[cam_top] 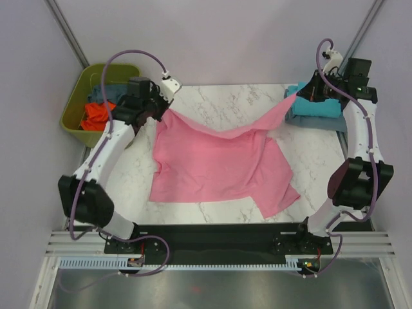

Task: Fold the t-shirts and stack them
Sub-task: Flatten the tshirt out

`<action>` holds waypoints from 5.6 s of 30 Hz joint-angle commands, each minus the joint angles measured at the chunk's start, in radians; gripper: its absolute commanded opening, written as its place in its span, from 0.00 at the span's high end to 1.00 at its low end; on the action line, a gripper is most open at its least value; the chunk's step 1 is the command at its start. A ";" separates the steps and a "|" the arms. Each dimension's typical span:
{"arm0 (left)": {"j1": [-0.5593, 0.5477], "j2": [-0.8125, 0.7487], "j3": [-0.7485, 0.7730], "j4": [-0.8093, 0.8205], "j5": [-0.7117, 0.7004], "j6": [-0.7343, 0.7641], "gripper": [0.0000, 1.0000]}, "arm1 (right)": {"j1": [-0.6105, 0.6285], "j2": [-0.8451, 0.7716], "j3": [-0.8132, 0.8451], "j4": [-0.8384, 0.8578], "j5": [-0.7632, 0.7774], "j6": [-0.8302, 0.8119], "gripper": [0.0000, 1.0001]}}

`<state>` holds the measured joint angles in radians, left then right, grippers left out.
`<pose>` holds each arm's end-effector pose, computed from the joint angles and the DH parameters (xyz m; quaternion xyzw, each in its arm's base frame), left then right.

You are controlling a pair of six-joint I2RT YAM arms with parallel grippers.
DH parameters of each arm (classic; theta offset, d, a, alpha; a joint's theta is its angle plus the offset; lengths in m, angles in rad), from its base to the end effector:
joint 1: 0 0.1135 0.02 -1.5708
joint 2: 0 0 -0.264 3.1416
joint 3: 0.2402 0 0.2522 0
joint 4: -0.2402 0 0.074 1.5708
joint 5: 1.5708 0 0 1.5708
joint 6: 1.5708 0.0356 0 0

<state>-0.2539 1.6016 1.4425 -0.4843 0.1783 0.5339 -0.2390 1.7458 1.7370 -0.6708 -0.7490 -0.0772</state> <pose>0.3534 -0.0982 0.3324 0.3787 0.8073 -0.0167 0.4522 0.3840 -0.0686 0.3684 -0.0893 0.8498 0.2628 0.4481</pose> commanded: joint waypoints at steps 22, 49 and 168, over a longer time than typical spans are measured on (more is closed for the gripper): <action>0.030 -0.749 0.108 -0.255 0.064 0.032 0.98 | -0.019 -0.831 0.070 0.007 0.436 0.085 1.00; 0.028 -0.773 0.402 -0.410 0.029 0.034 0.98 | 0.037 -0.783 0.498 -0.022 0.600 0.074 1.00; 0.211 0.675 0.679 -0.077 0.110 0.025 0.98 | 0.264 0.667 0.605 0.504 0.689 -0.026 1.00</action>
<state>-0.0490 2.2471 2.0285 -0.5110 0.2039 0.6106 0.0341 2.4825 2.2921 -0.1780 -0.0769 -0.1127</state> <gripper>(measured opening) 0.025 0.008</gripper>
